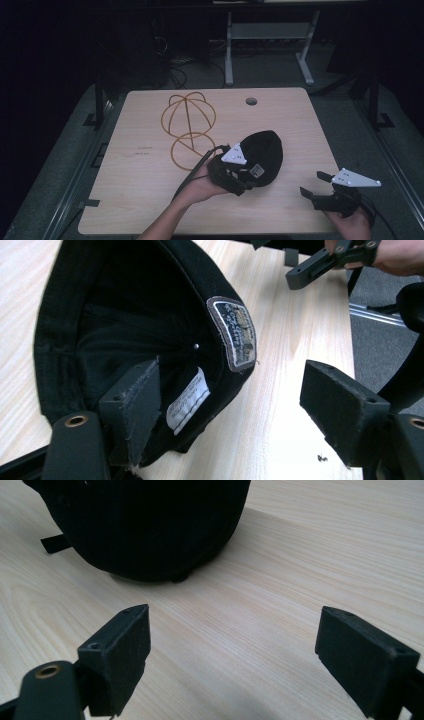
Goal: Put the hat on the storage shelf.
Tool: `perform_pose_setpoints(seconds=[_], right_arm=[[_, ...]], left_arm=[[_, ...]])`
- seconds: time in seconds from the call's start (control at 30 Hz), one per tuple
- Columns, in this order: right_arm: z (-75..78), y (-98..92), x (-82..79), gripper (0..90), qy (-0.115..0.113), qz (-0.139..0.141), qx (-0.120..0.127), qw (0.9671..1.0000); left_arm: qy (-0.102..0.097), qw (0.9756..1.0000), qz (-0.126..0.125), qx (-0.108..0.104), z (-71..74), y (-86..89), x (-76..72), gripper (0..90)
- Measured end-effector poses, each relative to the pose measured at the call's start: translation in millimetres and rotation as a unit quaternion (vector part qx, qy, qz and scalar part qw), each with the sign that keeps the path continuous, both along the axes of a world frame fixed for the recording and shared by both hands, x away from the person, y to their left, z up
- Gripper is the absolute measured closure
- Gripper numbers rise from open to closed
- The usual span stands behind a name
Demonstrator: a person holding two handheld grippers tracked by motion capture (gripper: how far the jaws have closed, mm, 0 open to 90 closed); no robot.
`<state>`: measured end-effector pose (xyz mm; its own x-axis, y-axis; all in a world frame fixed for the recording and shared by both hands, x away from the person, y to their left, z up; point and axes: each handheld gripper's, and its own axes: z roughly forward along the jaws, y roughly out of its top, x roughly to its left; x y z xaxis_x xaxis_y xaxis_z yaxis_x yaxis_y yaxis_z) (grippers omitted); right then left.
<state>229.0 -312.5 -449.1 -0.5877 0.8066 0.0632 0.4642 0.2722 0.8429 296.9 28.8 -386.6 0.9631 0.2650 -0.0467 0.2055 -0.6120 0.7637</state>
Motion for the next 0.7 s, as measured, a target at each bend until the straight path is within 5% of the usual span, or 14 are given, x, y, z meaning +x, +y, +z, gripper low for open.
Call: perform_pose_setpoints(seconds=[0.4, 0.7], right_arm=[[0.4, 5.6, 0.4, 14.2, 0.002, 0.01, 0.007, 0.9999], [-0.3, 12.9, 1.0, 14.3, 0.006, 0.022, 0.012, 0.9997]], left_arm=[[0.013, 0.9995, -0.01, 0.028, -9.0, -13.6, 9.8, 35.9], [-0.013, 0.9992, -0.026, 0.027, -4.8, -17.8, 7.8, 64.6]])
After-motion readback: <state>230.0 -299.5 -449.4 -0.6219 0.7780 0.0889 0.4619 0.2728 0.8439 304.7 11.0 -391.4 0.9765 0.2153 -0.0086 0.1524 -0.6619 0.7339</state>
